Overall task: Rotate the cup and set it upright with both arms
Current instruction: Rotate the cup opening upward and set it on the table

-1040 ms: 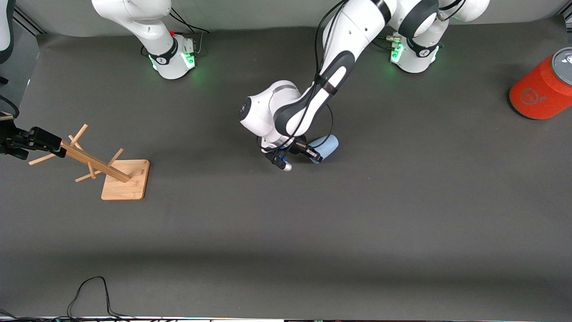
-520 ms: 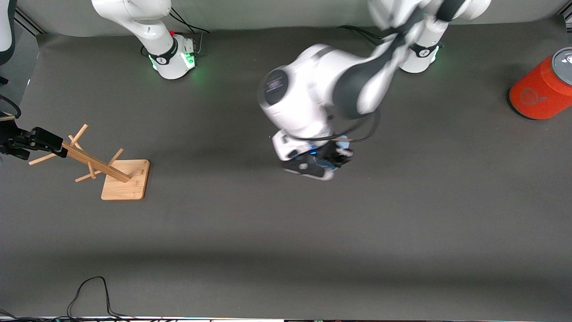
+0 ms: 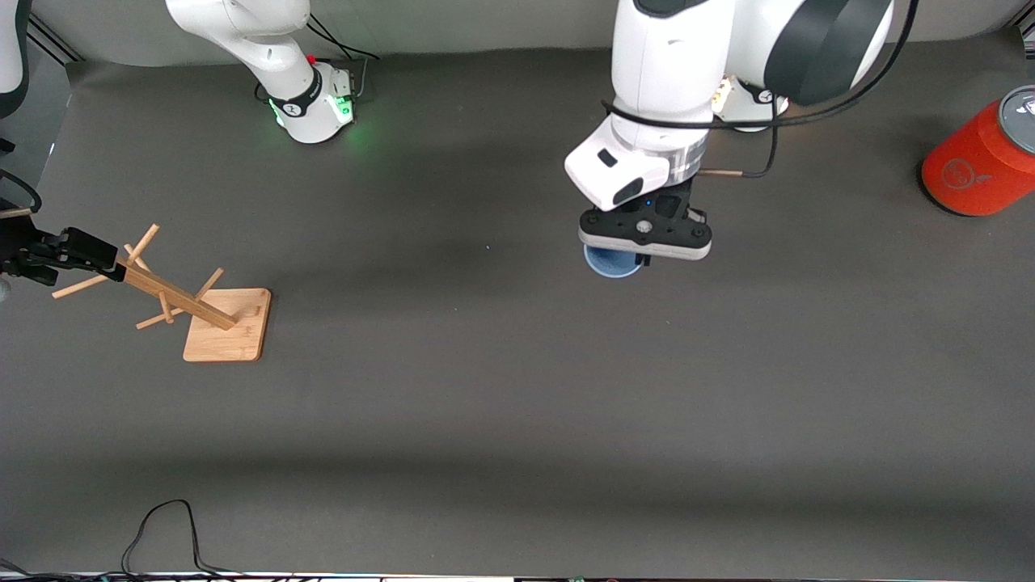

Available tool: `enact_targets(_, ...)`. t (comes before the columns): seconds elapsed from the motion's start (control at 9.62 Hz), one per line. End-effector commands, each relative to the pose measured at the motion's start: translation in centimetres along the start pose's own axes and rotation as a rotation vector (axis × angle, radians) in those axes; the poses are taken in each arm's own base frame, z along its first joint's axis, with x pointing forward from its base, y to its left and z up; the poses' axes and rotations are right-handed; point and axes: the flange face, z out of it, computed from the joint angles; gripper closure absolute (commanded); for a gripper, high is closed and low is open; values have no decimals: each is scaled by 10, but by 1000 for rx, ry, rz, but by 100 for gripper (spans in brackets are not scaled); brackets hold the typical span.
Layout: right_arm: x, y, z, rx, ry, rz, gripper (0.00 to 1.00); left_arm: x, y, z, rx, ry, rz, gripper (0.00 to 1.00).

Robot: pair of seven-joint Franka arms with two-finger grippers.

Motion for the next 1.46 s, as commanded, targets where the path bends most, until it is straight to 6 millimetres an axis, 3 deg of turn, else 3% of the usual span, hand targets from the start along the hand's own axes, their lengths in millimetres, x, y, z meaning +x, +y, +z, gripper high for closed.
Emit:
enact_targets(0.0,-3,-1,-6,-1,3,-8,0,-17,13,47,-51,29,-77,100)
enact_targets(0.31,-2,0,-6,-3,3,-6,0,-36,27,115,-114,114,-121,100)
enact_targets(0.83,-3,-1,-6,-1,1,-8,0,-71,30,218,-188,184,-101,100)
enact_targets(1.25,-3,-1,-4,0,-3,-8,0,-82,41,267,-122,237,-73,100)
enact_targets(1.35,-3,-1,-4,0,-5,-8,0,-88,46,270,-92,272,-85,100)
